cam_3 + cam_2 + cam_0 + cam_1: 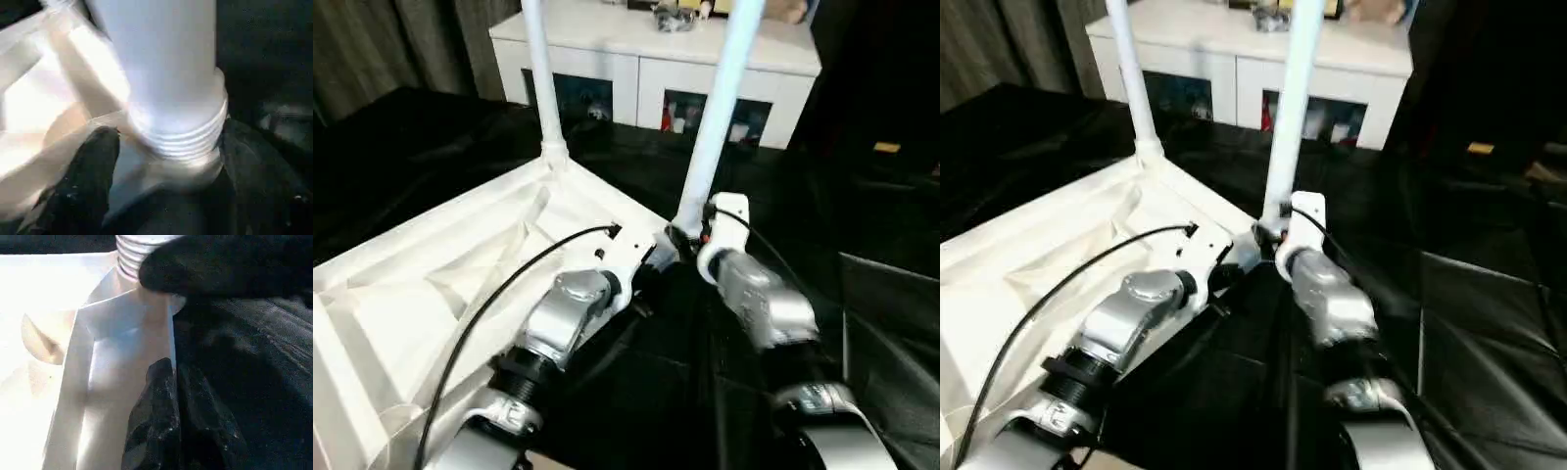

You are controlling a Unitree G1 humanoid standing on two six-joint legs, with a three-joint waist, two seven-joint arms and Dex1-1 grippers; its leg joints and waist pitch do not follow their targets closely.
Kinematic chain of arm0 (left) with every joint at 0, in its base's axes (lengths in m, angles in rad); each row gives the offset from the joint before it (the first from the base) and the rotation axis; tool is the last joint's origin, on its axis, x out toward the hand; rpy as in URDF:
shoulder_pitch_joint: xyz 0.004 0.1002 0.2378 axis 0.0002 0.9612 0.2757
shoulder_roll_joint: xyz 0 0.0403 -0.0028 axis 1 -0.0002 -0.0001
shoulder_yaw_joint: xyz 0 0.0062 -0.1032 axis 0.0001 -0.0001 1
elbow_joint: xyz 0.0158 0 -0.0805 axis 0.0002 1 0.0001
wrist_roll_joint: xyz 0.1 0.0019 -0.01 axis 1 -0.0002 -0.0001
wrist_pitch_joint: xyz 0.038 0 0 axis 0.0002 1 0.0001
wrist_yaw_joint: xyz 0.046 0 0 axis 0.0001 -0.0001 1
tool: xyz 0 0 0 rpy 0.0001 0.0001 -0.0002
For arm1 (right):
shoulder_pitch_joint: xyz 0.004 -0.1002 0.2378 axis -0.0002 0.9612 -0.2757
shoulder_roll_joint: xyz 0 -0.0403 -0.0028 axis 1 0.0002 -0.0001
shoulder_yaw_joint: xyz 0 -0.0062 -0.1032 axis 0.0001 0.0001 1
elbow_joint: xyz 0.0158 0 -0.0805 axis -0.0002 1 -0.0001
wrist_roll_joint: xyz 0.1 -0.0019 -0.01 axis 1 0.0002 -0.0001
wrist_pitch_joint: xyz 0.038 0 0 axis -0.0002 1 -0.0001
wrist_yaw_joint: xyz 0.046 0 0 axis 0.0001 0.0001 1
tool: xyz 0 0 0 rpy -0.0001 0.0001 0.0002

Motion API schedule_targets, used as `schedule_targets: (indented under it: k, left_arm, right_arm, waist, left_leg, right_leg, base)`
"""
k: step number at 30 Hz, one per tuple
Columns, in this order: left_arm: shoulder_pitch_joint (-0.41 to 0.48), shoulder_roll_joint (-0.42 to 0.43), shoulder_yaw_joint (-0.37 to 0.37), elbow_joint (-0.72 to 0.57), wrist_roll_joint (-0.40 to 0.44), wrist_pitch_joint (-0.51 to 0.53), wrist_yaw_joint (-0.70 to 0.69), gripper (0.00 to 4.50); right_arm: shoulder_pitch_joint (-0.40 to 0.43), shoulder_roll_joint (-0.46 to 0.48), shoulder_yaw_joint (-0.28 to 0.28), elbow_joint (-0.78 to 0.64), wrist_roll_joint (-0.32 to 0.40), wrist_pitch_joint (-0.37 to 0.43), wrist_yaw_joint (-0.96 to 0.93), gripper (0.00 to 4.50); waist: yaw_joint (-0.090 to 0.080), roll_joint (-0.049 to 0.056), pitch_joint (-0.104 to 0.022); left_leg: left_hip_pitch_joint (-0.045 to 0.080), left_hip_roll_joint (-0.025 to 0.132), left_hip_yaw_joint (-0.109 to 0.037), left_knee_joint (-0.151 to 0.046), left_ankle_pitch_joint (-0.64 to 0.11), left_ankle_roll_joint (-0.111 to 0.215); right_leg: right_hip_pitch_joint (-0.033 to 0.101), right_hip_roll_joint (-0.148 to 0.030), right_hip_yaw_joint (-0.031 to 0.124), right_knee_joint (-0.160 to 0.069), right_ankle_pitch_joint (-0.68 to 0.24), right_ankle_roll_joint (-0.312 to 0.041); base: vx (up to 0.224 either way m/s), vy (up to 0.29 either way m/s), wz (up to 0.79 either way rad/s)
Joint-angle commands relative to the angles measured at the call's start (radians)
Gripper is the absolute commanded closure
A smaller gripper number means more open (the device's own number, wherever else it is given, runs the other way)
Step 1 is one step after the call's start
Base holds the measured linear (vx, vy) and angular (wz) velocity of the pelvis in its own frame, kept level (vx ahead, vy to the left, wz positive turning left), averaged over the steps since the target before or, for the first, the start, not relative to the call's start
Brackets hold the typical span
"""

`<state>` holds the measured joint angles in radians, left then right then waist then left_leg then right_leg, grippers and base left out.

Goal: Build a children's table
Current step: Rotate leg to tighten

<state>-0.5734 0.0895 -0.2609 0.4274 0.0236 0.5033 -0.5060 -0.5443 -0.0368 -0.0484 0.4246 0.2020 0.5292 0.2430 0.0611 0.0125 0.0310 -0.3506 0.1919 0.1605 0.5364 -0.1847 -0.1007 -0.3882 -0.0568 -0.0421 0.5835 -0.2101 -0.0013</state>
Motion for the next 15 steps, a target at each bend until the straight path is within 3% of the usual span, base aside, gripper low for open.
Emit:
schedule_targets:
  k: [1,3,6,7,8,11,12,15]
  left_arm:
    - [0.019,0.033,-0.017,0.012,0.0,-0.029,-0.055,4.5]
    - [0.039,0.089,-0.053,-0.013,-0.005,-0.106,-0.166,4.5]
    - [0.055,0.124,-0.071,-0.032,-0.008,-0.121,-0.223,4.5]
    - [0.077,0.163,-0.09,-0.056,-0.015,-0.177,-0.297,4.5]
    - [0.103,0.208,-0.11,-0.087,-0.02,-0.215,-0.368,4.5]
    - [0.13,0.257,-0.129,-0.12,-0.021,-0.263,-0.431,4.5]
    - [0.139,0.271,-0.131,-0.133,-0.028,-0.267,-0.45,4.5]
    - [0.165,0.317,-0.123,-0.18,-0.058,-0.278,-0.511,4.5]
  right_arm:
    - [0.028,-0.022,0.052,-0.06,0.022,0.06,0.074,0.62]
    - [0.066,-0.09,0.103,-0.129,0.006,0.067,0.155,0.49]
    - [0.084,-0.128,0.129,-0.159,-0.002,0.066,0.213,0.21]
    - [0.102,-0.172,0.154,-0.191,-0.005,0.06,0.277,0.21]
    - [0.123,-0.221,0.176,-0.224,-0.001,0.05,0.348,0.21]
    - [0.147,-0.282,0.199,-0.26,0.011,0.032,0.438,0.21]
    - [0.157,-0.306,0.206,-0.276,0.016,0.024,0.473,0.21]
    - [0.19,-0.386,0.221,-0.316,0.03,-0.027,0.592,0.21]
  waist:
    - [0.006,-0.009,-0.043]
    - [0.01,0.0,-0.044]
    - [0.009,0.0,-0.044]
    - [0.009,0.006,-0.044]
    - [0.01,0.006,-0.045]
    - [0.013,0.011,-0.052]
    - [0.015,0.011,-0.051]
    - [0.026,0.011,-0.048]
  left_leg:
    - [-0.012,0.029,-0.004,-0.049,-0.08,0.033]
    - [-0.008,0.031,-0.003,-0.045,-0.081,0.035]
    - [-0.007,0.028,0.0,-0.041,-0.074,0.045]
    - [-0.008,0.029,-0.001,-0.04,-0.07,0.048]
    - [-0.008,0.031,-0.002,-0.039,-0.067,0.048]
    - [-0.003,0.031,-0.001,-0.03,-0.028,0.057]
    - [0.003,0.033,0.004,-0.027,-0.03,0.066]
    - [0.001,0.036,0.005,-0.026,-0.064,0.066]
  right_leg:
    - [0.056,-0.07,0.04,-0.053,0.066,-0.163]
    - [0.058,-0.07,0.041,-0.053,0.091,-0.174]
    - [0.059,-0.071,0.04,-0.049,0.114,-0.196]
    - [0.061,-0.071,0.041,-0.048,0.119,-0.2]
    - [0.063,-0.072,0.04,-0.045,0.127,-0.2]
    - [0.063,-0.065,0.039,-0.032,0.229,-0.227]
    - [0.056,-0.063,0.04,-0.03,0.258,-0.243]
    - [0.057,-0.068,0.04,-0.027,0.216,-0.254]
  base:
    - [0.0,0.0,0.0]
    - [0.0,0.0,0.0]
    - [0.0,0.0,0.0]
    - [0.0,0.0,0.0]
    - [0.0,0.0,0.0]
    - [0.0,0.0,0.0]
    - [0.0,0.0,0.0]
    - [0.0,0.0,0.0]
